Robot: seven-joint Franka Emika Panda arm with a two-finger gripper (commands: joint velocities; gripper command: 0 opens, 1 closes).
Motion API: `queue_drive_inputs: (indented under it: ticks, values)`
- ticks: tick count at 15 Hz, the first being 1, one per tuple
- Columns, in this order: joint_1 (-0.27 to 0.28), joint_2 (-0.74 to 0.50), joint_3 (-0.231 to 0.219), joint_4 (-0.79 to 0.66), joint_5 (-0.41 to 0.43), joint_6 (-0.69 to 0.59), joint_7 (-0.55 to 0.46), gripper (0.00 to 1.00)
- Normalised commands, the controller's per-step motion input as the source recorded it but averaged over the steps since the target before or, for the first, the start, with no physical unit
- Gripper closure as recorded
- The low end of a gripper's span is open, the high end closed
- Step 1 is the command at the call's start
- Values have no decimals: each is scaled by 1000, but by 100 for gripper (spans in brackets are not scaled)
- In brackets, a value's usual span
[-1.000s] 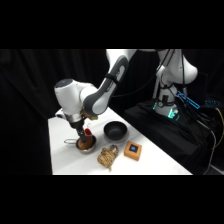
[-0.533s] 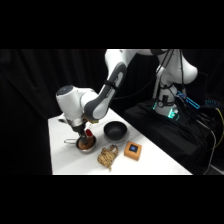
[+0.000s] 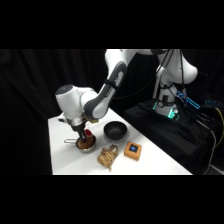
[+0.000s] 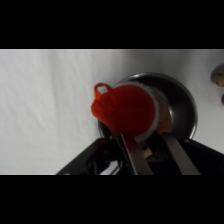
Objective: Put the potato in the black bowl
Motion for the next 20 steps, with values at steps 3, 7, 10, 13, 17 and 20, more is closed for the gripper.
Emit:
queue_drive_inputs:
  ticks: [3,7,10,13,17,20]
  values:
    - [-34,-256,47,-139,0,-185,-106,97]
    - [11,-512,35,-287,-26,-319,-80,93]
    - [42,-627,15,-330,-85,-330,-34,93]
    - [27,-622,14,-428,-132,-233,-16,93]
    - [-14,-586,26,-582,-120,-42,-34,93]
    - [-48,-598,39,-725,-67,142,-54,93]
